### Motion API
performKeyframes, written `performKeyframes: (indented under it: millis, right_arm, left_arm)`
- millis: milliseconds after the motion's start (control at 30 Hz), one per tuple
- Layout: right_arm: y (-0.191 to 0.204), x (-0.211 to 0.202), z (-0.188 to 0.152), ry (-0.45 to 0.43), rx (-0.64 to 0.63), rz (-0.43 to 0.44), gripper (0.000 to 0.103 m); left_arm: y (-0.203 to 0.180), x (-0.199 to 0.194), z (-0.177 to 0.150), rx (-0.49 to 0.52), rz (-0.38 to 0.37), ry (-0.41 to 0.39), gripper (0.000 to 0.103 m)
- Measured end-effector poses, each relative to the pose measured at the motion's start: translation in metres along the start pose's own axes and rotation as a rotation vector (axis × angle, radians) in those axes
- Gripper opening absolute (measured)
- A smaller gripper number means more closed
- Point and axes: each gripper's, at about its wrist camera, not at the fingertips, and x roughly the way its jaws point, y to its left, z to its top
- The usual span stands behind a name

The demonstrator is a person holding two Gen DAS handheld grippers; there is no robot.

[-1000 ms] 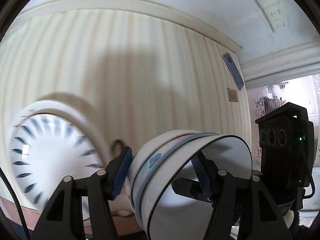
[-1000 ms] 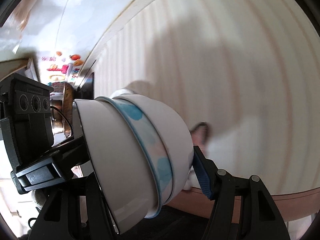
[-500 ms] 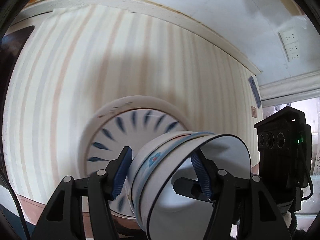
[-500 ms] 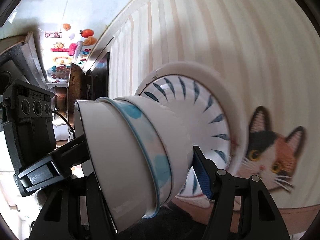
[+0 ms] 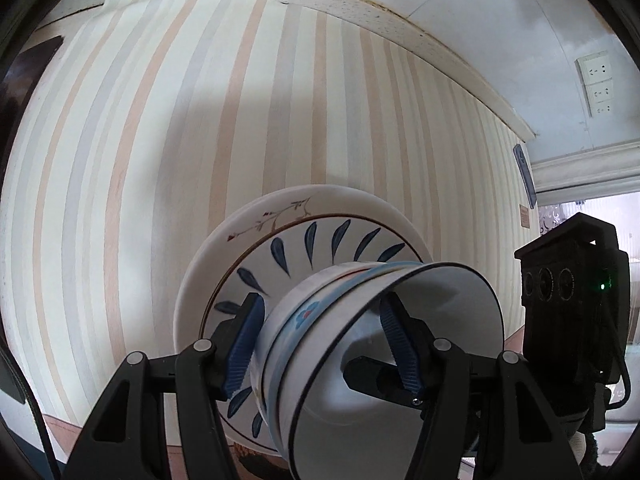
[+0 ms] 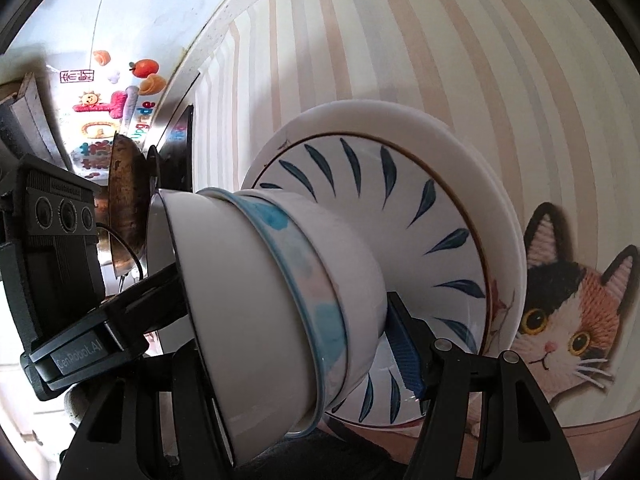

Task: Organize plates and bowls
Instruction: 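Lower the bowl stack onto the blue-leaf plate stack and open both tools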

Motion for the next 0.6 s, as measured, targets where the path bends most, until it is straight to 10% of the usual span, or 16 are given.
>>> performKeyframes:
  millis: [600]
  right_arm:
    - [0.015, -0.028, -0.008, -0.059, -0.034, -0.105, 0.066]
  left_arm:
    - [-0.018, -0.028, -0.005, 0.091, 0.13, -0.092, 0.057]
